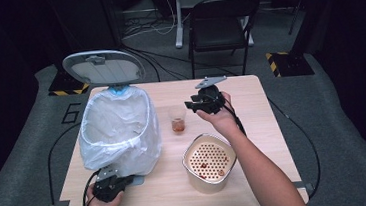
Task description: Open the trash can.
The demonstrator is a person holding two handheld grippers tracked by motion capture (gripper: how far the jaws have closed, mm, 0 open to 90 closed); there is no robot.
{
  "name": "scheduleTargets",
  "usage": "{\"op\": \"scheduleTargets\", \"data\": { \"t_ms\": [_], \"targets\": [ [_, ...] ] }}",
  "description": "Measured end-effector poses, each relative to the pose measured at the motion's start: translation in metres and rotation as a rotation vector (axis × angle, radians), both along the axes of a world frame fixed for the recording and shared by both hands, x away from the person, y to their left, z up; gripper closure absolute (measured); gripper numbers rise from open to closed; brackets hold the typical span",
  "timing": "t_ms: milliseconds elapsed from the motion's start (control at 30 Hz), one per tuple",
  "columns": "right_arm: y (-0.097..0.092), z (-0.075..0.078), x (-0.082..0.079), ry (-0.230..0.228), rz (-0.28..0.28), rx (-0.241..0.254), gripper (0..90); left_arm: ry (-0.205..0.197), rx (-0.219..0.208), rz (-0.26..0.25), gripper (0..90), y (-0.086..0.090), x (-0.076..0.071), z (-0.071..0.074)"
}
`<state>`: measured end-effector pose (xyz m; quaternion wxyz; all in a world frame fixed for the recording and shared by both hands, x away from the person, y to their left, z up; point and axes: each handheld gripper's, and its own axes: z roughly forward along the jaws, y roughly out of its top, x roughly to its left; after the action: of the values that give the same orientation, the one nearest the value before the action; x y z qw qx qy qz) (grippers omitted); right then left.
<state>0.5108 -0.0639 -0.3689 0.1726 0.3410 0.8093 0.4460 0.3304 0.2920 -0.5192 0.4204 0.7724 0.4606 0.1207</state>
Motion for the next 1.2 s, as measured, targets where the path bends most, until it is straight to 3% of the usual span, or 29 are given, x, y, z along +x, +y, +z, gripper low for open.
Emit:
{"op": "scheduleTargets", "data": {
  "t_ms": [600, 667, 700, 1033, 1200],
  "targets": [
    [0.006, -0.037, 0.037, 0.07, -0.061, -0.069, 56.9, 0.0, -0.01, 0.004, 90.0, 0.0, 0.0, 0.0],
    [0.006, -0.04, 0.04, 0.08, -0.061, -0.076, 57.0, 0.001, 0.006, -0.006, 90.0, 0.002, 0.001, 0.0],
    [0.007, -0.042, 0.041, 0.092, -0.059, -0.081, 56.9, 0.002, -0.013, 0.004, 90.0, 0.0, 0.0, -0.001],
    [0.019, -0.055, 0.048, 0.126, -0.02, -0.106, 57.0, -0.002, -0.012, 0.004, 90.0, 0.0, 0.0, -0.001],
    [0.026, -0.058, 0.052, 0.153, 0.006, -0.153, 59.6, -0.002, -0.01, 0.004, 90.0, 0.0, 0.0, -0.001]
  ]
}}
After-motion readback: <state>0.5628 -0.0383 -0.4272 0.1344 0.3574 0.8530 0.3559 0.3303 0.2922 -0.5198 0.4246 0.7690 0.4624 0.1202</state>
